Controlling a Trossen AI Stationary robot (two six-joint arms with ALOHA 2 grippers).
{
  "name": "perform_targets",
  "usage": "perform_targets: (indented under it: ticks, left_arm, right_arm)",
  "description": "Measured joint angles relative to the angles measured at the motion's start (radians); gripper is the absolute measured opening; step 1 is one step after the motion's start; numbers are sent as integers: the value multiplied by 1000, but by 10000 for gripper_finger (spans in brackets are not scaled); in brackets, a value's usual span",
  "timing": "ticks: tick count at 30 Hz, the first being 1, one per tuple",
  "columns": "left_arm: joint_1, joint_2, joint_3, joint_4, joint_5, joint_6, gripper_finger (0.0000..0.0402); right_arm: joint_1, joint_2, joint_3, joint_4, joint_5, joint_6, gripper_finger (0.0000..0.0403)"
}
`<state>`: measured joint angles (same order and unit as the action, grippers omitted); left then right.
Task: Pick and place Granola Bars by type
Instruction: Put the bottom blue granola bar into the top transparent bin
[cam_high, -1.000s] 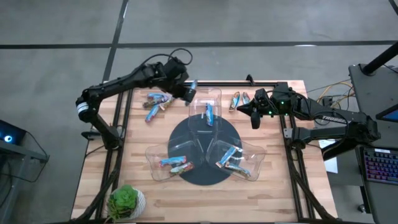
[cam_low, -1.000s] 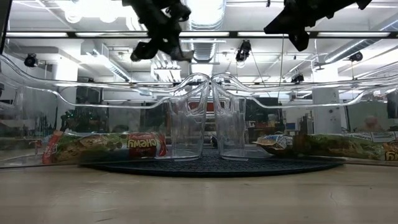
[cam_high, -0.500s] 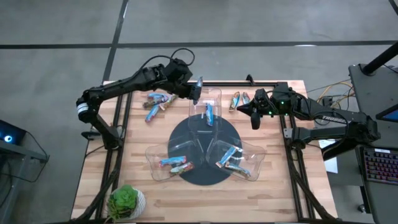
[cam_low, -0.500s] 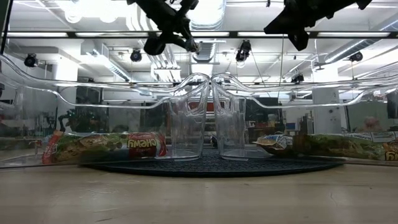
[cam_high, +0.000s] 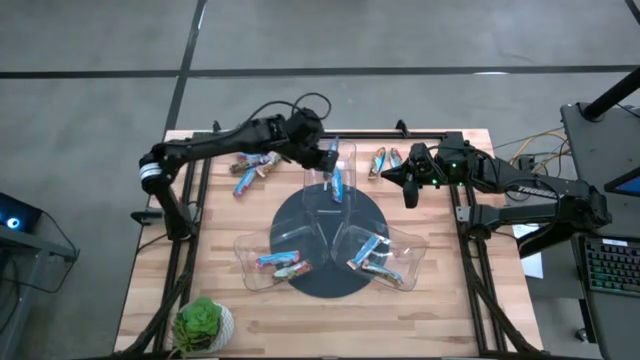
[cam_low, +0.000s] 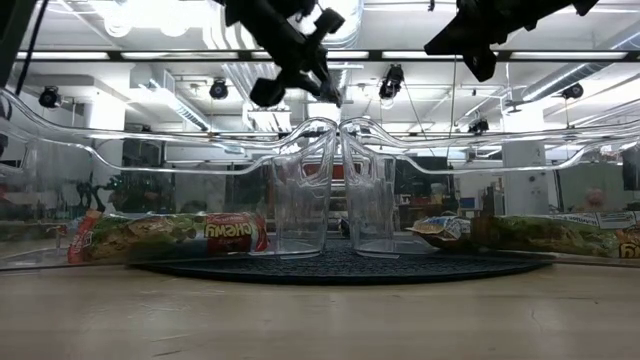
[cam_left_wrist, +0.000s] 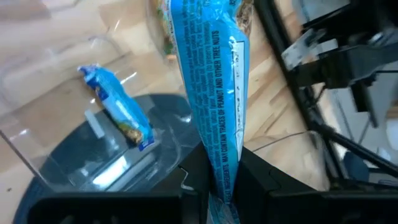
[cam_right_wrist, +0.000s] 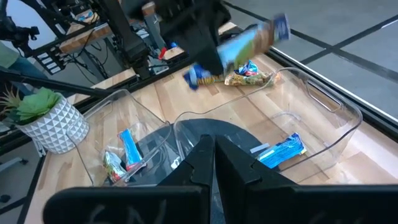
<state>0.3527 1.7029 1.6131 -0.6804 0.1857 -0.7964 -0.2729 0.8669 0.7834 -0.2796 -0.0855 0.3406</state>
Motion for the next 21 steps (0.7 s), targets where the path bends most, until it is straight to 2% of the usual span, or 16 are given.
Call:
perform_targets:
  ticks: [10,21]
  left_arm:
    - [-10,125,0,6,-4,-73,37]
    - [-10,190,0,-64,-31,-122,37]
  right_arm:
    - [0,0,0,-1,-1,0,8]
    - [0,0,0,-1,0,-4,8]
